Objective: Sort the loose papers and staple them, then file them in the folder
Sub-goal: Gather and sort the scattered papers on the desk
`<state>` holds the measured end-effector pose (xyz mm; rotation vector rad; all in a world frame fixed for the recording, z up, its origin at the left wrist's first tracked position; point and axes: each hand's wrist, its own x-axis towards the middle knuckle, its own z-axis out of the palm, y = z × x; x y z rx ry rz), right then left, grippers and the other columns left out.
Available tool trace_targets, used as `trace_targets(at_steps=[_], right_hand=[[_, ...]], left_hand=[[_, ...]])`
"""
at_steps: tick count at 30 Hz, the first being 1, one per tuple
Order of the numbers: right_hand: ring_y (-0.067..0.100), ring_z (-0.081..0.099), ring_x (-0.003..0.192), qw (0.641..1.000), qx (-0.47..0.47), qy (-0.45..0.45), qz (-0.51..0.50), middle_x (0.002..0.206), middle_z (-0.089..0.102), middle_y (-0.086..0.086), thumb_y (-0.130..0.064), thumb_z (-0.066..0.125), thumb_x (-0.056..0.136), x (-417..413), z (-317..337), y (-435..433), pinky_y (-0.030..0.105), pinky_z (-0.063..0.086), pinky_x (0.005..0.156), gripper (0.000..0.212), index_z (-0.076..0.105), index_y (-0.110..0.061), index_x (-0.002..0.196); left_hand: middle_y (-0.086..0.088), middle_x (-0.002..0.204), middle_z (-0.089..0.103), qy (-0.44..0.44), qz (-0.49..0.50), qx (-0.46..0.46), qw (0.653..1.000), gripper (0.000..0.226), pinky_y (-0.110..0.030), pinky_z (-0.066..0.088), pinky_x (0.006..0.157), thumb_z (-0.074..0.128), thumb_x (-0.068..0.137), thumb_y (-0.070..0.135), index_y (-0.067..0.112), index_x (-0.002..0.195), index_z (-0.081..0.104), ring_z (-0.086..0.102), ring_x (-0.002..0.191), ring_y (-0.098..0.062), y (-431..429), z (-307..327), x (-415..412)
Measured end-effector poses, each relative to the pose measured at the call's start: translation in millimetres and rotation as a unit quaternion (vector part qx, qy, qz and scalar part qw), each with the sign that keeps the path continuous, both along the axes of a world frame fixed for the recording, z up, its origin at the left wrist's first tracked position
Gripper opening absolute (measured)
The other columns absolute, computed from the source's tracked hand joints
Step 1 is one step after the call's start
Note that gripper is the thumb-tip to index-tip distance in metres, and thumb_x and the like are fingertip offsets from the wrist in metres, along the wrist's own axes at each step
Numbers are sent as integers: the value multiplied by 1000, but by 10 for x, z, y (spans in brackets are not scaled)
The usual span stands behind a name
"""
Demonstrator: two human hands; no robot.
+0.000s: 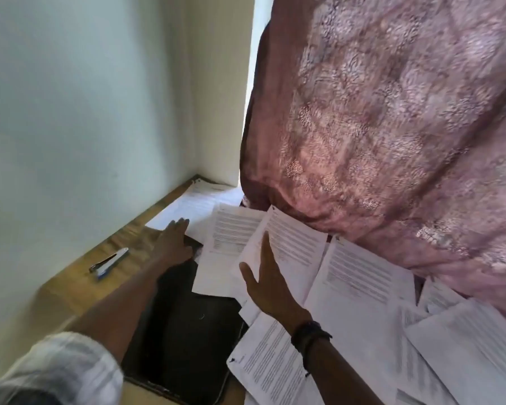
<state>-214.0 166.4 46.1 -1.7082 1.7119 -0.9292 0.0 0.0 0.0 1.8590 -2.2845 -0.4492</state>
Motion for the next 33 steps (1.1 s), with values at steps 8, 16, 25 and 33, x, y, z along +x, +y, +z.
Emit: trace_targets(at_steps=[8,16,25,33], right_hand=[[-6,-3,137,998,66,22,0,159,-12,-17,-38,48,99,-24,-299,-76,17,7,110,83,-14,-28,153],[9,20,146,986,134,-95,19,162,7,-8,-41,51,97,27,-113,-241,20,20,107,82,-7,-29,154],[25,55,124,872,177,-455,36,142,52,7,-67,32,90,-185,731,-157,47,47,101,70,33,-25,147],[33,67,106,891,130,-436,4,120,67,13,-24,54,97,-1127,817,532,44,58,78,39,51,-15,134]], left_hand=[[-1,142,51,16,-24,-2,1000,44,-40,39,107,57,90,30,20,133,56,49,128,-24,-144,-110,33],[-19,103,70,199,186,-341,900,47,-44,51,73,40,91,36,5,111,68,64,90,-41,219,479,200],[-16,97,72,176,27,-575,799,29,-38,54,77,52,98,23,3,107,72,64,88,-30,1243,1190,-349],[-16,100,70,142,-196,-509,826,26,-45,50,94,68,89,19,7,113,68,66,93,-31,2253,838,-1162]])
